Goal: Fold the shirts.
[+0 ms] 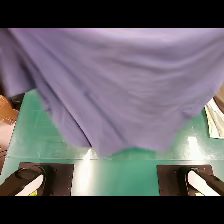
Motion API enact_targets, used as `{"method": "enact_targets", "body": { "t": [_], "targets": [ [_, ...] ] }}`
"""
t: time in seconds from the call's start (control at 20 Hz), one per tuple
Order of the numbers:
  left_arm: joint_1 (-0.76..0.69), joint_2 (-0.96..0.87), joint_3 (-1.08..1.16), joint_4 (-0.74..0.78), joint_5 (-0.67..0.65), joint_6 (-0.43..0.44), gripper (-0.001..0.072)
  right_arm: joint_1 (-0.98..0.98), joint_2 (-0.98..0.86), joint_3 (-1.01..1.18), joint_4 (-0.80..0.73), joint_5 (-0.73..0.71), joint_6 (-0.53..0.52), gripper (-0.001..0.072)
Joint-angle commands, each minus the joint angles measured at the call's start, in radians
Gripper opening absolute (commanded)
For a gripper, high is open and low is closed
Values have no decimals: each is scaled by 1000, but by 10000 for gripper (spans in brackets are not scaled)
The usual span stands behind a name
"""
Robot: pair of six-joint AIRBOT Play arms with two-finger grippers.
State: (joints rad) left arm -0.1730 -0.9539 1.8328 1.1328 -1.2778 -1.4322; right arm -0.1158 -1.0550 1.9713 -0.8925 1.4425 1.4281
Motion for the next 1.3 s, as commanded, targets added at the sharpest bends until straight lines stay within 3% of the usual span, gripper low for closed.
{"method": "enact_targets", "body": {
  "t": [0.0, 0.25, 0.5, 0.65, 0.7, 0.75, 0.8, 0.85, 0.9, 1.1, 1.15, 1.25],
  "targets": [
    [0, -159, -196, 31, -2, 1, 28, 48, -173, -65, -27, 48, 26, 17],
    [0, -529, -292, 23, 163, 55, 28, 198, -458, -249, -323, -111, 1, 17],
    [0, -689, -291, -11, 474, 79, 29, 204, -634, -196, -338, -236, 3, 18],
    [0, -703, -291, -15, 539, 79, 31, 205, -684, -147, -330, -236, 4, 18],
    [0, -703, -291, -15, 537, 79, 166, 205, -694, -138, -329, -235, 4, 19],
    [0, -703, -291, -15, 531, 78, 419, 205, -698, -130, -328, -234, 5, 22],
    [0, -701, -291, -15, 519, 78, 522, 205, -697, -125, -329, -229, 5, 111],
    [5, -699, -287, -14, 493, 78, 519, 205, -697, -115, -329, -223, 6, 338],
    [15, -699, -265, -10, 435, 77, 519, 201, -697, -95, -330, -198, 6, 448],
    [120, -632, -197, -10, 81, 75, 513, 157, -623, -82, -330, -19, -18, 447],
    [145, -600, -214, -10, 26, 74, 424, 143, -582, -123, -330, -13, -27, 447],
    [168, -509, -316, -9, -16, 52, 409, 121, -483, -238, -330, -22, -34, 447]
  ]
}}
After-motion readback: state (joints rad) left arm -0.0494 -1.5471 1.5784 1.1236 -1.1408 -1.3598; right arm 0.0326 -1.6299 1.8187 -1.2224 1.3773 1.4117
